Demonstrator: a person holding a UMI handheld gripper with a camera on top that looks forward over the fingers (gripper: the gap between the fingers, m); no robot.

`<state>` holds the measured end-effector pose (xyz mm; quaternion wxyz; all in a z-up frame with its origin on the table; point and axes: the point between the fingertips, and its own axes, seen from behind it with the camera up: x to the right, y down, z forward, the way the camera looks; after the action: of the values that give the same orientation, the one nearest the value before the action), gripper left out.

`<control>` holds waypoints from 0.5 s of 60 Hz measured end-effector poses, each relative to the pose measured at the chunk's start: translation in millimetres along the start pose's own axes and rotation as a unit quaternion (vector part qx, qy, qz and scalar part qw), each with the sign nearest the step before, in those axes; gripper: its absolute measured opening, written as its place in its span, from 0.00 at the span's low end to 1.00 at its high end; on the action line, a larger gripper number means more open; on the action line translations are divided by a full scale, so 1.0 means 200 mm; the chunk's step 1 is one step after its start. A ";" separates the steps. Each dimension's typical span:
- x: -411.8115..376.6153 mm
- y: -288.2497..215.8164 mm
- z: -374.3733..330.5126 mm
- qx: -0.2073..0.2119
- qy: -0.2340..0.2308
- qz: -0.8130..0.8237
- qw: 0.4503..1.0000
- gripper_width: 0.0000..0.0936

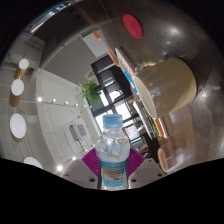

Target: Pour water

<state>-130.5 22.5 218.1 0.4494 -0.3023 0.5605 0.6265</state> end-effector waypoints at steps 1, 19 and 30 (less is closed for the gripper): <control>-0.01 -0.01 0.00 0.004 -0.004 0.014 1.000 0.33; -0.02 -0.20 -0.01 0.060 -0.024 0.185 0.981 0.32; -0.01 -0.18 0.00 0.065 -0.016 0.181 0.981 0.33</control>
<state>-96.0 21.4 204.7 0.3559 -0.1556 0.6383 0.6646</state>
